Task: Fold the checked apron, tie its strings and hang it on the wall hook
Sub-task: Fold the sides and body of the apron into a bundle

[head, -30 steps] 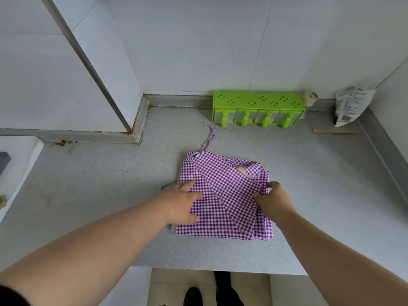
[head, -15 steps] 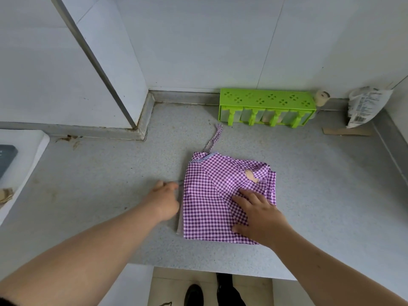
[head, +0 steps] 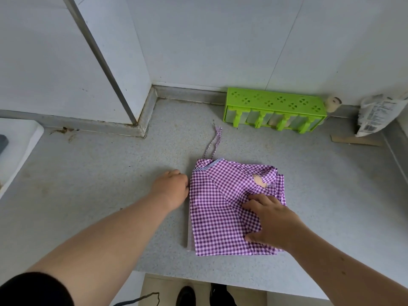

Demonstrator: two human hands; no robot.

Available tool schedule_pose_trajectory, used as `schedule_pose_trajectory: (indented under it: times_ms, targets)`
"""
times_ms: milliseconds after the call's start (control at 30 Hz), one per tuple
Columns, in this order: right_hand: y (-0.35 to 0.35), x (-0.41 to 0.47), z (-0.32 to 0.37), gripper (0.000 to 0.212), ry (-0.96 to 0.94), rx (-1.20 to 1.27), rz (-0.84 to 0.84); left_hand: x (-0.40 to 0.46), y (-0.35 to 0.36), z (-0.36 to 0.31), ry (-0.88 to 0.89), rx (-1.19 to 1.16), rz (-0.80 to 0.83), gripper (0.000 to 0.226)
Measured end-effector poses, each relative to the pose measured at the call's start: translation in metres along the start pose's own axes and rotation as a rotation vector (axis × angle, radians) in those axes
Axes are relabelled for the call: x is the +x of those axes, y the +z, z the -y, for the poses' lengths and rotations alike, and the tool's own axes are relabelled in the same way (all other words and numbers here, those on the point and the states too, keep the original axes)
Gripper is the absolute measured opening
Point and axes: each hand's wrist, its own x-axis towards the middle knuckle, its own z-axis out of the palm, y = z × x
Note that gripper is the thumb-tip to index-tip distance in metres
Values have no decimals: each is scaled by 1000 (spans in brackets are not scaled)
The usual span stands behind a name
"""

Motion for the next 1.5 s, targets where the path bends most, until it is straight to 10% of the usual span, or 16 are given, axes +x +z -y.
schedule_pose_trajectory:
  times_ms: [733, 1000, 1500]
  targets:
    - [-4, 6, -1, 91, -27, -89, 10, 34, -68, 71, -204, 162, -75, 37]
    - [2, 6, 8, 73, 29, -53, -65, -20, -41, -44, 701, 169, -113, 43]
    - [-33, 77, 22, 37, 166, 141, -418, -43, -5, -54, 848, 421, 184, 74]
